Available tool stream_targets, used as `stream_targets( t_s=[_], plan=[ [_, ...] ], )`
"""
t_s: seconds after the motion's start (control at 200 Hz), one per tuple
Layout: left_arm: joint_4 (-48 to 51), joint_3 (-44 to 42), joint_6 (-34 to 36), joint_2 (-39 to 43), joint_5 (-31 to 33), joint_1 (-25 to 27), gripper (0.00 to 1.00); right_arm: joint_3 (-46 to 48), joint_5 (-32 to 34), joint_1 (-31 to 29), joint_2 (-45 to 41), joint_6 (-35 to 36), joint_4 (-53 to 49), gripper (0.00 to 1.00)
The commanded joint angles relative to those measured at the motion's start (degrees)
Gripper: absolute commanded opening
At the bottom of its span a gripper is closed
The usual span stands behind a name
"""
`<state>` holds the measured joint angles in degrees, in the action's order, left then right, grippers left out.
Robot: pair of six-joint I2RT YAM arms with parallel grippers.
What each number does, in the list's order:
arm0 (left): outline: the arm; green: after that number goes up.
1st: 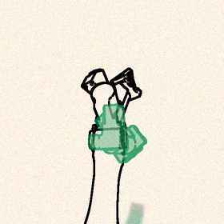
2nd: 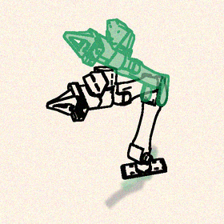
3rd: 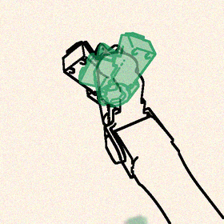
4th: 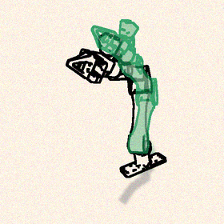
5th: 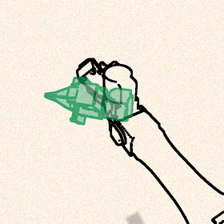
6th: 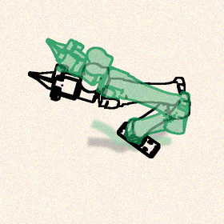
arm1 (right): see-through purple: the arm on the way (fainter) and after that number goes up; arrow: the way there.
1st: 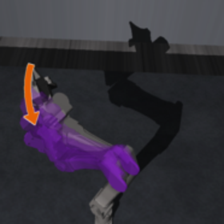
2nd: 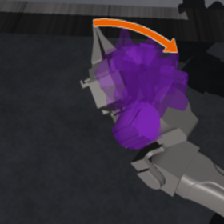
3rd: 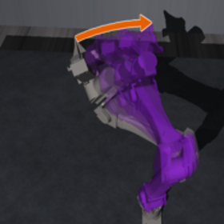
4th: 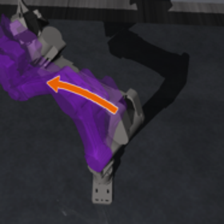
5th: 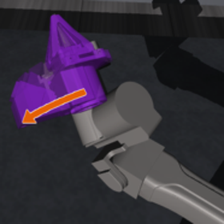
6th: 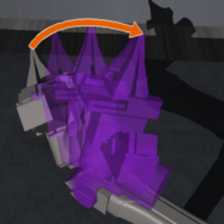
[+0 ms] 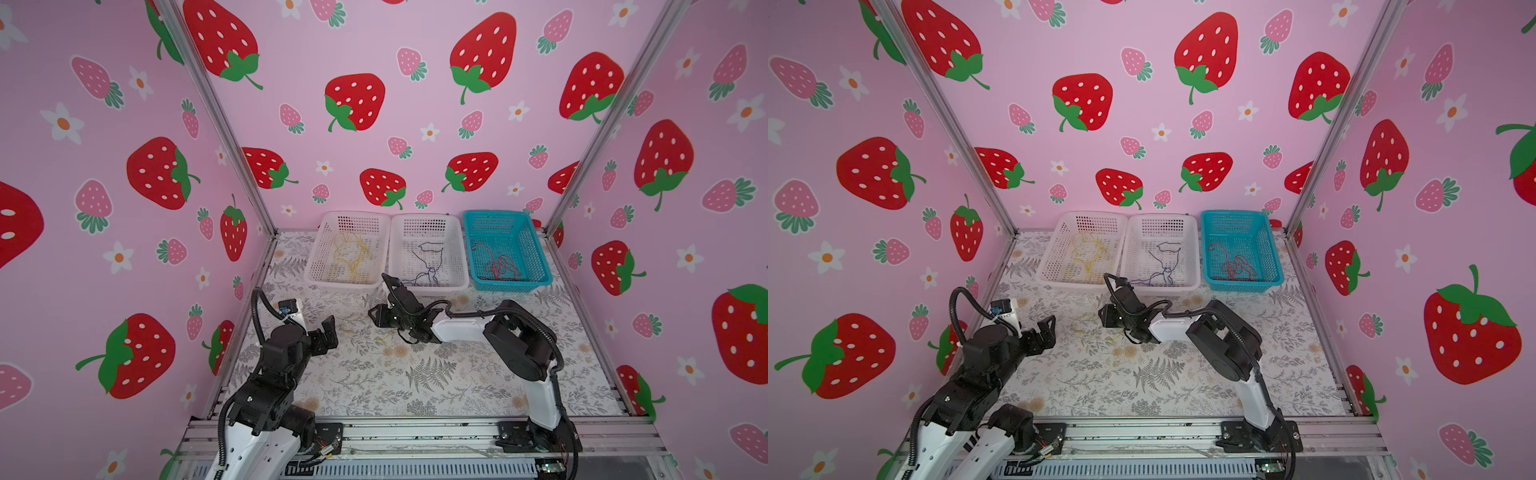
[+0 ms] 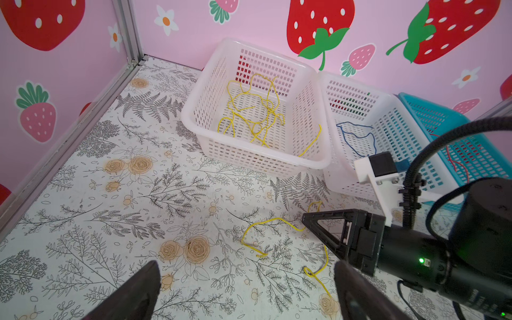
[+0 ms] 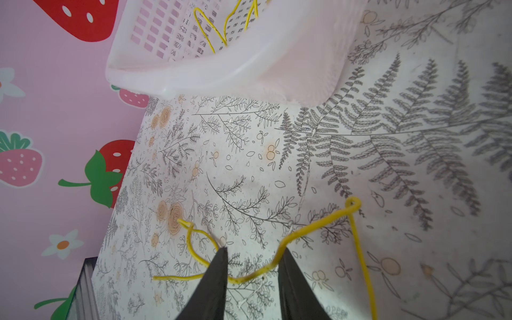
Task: Untangle the cables
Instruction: 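Lower the right gripper to the loose yellow wire and grasp it, then lift the yellow wire with the right gripper over the leftmost white basket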
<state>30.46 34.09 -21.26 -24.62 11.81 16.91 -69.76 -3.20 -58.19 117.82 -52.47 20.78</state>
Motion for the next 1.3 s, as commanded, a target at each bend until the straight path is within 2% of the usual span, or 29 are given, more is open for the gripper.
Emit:
stream_targets(
  t_s=[0.0,0.065,0.165,0.465,0.685,1.05,1.296],
  plan=[
    [-0.9,-0.4,0.3,0.5,0.2,0.2,0.99,-1.7,0.7,0.4,1.1,0.1,1.1,0.28],
    [-0.9,-0.4,0.3,0.5,0.3,0.2,0.99,-1.9,0.5,0.4,1.3,0.3,0.9,0.26],
    [-0.9,-0.4,0.4,0.3,0.1,0.2,0.99,-1.9,0.6,0.4,1.3,0.7,0.8,0.17],
    [-1.1,-0.7,1.3,0.0,-1.3,0.2,0.99,-1.7,-0.1,0.3,0.0,1.0,0.7,0.07],
    [-1.7,-1.0,2.4,0.4,-2.9,0.2,0.99,-0.5,3.2,-1.9,-6.7,5.9,-2.6,0.00],
    [-2.1,-1.2,2.3,0.9,-2.0,0.2,0.99,0.4,9.4,-4.6,-18.7,12.1,-6.4,0.00],
    [-2.1,-1.3,2.3,0.9,-1.8,0.2,0.99,-9.2,11.5,-3.5,-18.2,19.4,-11.6,0.00]
  ],
)
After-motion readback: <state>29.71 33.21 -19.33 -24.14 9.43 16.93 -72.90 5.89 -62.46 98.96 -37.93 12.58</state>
